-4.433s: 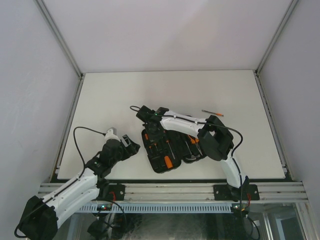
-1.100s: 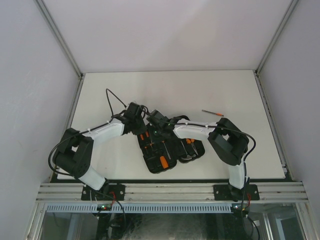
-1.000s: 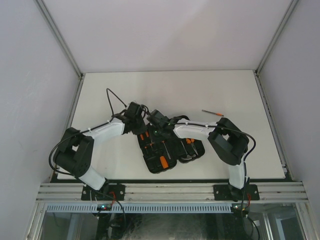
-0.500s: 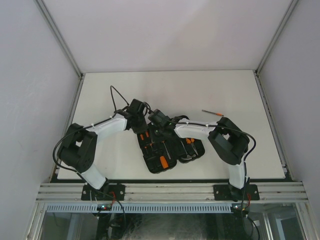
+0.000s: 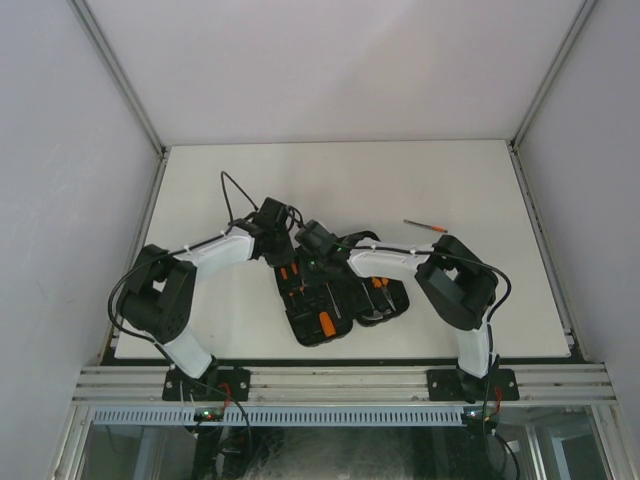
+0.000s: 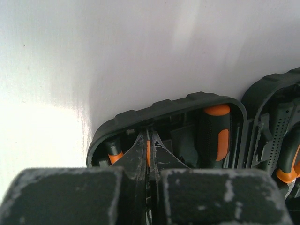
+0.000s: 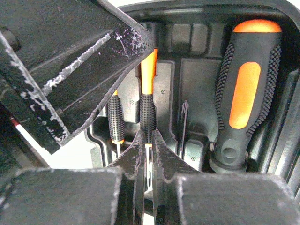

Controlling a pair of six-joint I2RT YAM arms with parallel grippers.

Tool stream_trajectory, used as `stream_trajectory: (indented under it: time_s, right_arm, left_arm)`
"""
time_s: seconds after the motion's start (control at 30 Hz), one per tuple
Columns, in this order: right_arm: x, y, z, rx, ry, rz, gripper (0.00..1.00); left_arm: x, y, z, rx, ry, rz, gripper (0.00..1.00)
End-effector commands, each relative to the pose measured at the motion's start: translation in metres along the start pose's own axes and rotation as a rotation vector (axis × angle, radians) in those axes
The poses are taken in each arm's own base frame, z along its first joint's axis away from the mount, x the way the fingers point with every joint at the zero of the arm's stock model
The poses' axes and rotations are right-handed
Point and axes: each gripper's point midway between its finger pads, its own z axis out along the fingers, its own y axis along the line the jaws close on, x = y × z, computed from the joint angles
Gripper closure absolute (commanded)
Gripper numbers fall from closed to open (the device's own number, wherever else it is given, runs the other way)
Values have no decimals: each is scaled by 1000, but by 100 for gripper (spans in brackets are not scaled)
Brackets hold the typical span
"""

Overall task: Sort the tools into containers
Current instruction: Place the screwdriver in the storage box.

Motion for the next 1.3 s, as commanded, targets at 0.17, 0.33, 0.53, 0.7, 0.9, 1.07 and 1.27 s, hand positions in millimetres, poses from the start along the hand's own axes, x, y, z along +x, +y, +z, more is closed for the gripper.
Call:
stream_trajectory:
  time_s: [0.17,0.33,0.53,0.7,0.9,1.07,1.27]
  right_arm:
    - [35,-11,-15,47,64,-133,99]
    - [8,20,-55,-50,-67,-192,88]
    - [4,14,-82,-45,-137,-181,78]
    - [9,-22,-99,80,-181,-163,75]
    - [20,-62,-113,180,-195,-173,72]
    - [30,-82,-111,181,-172,-155,65]
    - [31,-83,-100,163,-152,-153,58]
  left_arm:
    - [-8,-10,2,70,-45,71,100]
    - [-38,-33,-28,146,-138,125,92]
    - [-64,-52,-71,218,-242,142,71]
    - [-73,-47,-108,237,-325,129,66]
    - [-64,-31,-138,254,-375,119,63]
    - [-45,-10,-149,257,-389,105,59]
    - [-15,17,-142,240,-357,90,58]
